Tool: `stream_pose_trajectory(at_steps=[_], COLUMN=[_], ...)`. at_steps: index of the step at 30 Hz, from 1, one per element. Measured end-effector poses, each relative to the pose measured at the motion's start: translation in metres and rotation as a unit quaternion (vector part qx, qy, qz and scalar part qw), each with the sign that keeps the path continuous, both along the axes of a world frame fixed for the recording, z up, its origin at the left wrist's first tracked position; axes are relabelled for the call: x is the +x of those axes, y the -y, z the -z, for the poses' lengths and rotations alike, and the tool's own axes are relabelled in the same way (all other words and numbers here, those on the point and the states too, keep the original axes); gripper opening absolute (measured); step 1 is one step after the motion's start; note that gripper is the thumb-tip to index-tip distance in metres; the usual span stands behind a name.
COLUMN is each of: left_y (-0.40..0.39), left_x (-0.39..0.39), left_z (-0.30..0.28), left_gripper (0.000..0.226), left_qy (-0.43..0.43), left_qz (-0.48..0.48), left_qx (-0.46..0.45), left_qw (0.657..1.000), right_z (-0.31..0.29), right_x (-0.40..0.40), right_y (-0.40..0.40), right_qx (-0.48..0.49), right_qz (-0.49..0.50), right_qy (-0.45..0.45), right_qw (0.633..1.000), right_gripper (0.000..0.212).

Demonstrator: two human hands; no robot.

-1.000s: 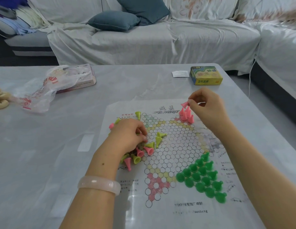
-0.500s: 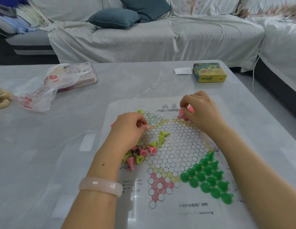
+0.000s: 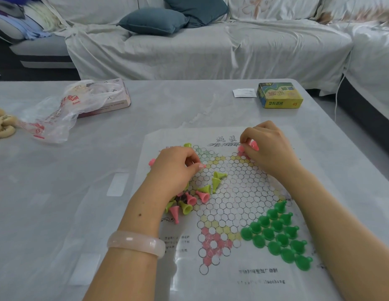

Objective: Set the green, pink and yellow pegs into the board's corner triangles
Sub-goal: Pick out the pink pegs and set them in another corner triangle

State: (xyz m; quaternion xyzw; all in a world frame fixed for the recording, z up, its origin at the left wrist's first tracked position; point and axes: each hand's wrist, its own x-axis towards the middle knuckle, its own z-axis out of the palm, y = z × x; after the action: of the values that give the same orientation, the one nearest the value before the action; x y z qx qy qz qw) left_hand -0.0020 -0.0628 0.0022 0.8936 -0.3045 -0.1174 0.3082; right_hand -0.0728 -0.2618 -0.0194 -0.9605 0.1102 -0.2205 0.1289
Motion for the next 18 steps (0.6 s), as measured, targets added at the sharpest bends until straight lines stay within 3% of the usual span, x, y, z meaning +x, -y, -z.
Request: stream_pose_trajectory(at_steps=[18], left_y=[0.0017], left_x=[-0.0014], left_z=[0.0003], left_gripper=[0.009], left_qy=[-0.008], left_qz=[-0.002], left_qx=[0.013], left_qw=[1.0], right_z=[0.0013], right_x=[-0.0039], right_y=[0.0019], right_qx=[0.024], right_qz=[0.004], right_qy=[-0.018], right_qw=[1.0], right_gripper=[0.01])
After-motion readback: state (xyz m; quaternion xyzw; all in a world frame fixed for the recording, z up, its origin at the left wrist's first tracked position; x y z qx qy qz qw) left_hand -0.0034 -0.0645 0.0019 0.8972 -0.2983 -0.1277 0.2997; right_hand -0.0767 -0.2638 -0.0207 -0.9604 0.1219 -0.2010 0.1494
